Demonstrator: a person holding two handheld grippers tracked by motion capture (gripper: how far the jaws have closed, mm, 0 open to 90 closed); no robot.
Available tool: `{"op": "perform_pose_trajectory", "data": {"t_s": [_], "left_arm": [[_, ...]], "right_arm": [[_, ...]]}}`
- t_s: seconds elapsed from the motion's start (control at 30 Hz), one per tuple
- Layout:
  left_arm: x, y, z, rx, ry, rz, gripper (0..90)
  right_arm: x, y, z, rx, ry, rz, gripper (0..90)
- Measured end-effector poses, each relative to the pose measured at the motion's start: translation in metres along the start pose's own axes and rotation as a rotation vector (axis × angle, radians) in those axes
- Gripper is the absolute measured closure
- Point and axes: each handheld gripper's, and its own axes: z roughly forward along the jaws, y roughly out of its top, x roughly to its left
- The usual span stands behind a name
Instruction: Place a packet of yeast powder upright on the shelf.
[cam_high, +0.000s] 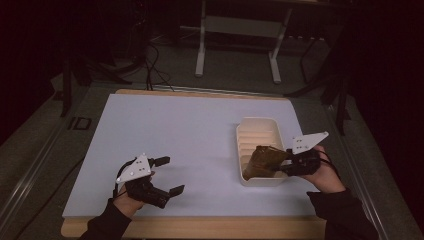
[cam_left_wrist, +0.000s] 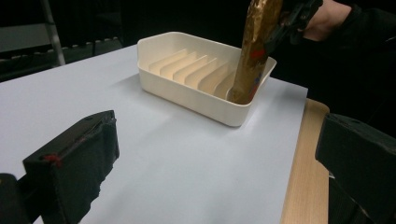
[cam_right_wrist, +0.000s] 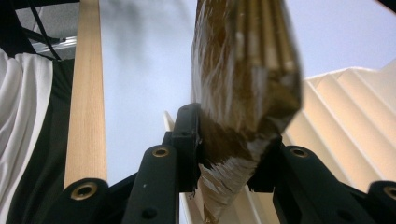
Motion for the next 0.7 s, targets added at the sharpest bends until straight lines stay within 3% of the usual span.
{"op": "perform_pose_trajectory", "data": {"t_s": [0.13,0.17,0.27,0.4,0.7], "left_arm": [[0.001,-0.001,0.001,0.002,-0.002,-0.003,0.0],[0.001,-0.001,0.001,0.005,-0.004,-0.005,0.0],[0.001,-0.002,0.001,0.004,-0.006,-0.005,0.0],[0.0,-0.001,0.001,0.007,-0.002,0.004,0.0],[0.0,-0.002,0.001,0.016,0.001,0.014,0.0]], "right_arm": [[0.0,-0.003,0.006,0.007,0.007,0.021,65.4],[-0.001,-0.004,0.006,-0.015,0.012,0.077,61.1],[0.001,0.0,0.002,-0.028,-0.016,0.109,55.1],[0.002,0.006,-0.006,-0.062,-0.047,0.11,53.2],[0.012,0.03,-0.023,-0.167,-0.097,0.065,48.4]]}}
